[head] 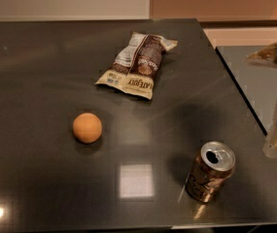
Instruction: Move orange can near brown chip bag
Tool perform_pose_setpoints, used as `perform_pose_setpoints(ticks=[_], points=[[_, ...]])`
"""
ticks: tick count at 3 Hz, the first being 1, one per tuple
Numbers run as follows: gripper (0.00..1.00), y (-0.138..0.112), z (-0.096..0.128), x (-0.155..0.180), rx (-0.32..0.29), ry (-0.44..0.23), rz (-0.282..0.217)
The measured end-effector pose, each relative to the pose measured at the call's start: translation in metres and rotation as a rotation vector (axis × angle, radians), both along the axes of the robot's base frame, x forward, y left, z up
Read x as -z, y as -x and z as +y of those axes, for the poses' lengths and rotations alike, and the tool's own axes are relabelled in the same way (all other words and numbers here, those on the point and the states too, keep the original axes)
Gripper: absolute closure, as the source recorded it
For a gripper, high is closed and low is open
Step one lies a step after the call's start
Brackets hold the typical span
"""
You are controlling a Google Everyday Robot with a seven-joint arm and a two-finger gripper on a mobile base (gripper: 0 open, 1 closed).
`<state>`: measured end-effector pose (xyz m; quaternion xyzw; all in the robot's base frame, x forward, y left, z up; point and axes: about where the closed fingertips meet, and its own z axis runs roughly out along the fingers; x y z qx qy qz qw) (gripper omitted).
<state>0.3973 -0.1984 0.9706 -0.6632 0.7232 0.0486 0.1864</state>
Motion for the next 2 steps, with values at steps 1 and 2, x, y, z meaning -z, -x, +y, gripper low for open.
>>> perform_pose_setpoints(ticks=[1, 2], points=[[0.0, 0.016, 0.013, 0.02, -0.064, -0.051, 0.03], [0.0, 0.028, 0.03, 0.039, -0.124, -0.122, 0.064]])
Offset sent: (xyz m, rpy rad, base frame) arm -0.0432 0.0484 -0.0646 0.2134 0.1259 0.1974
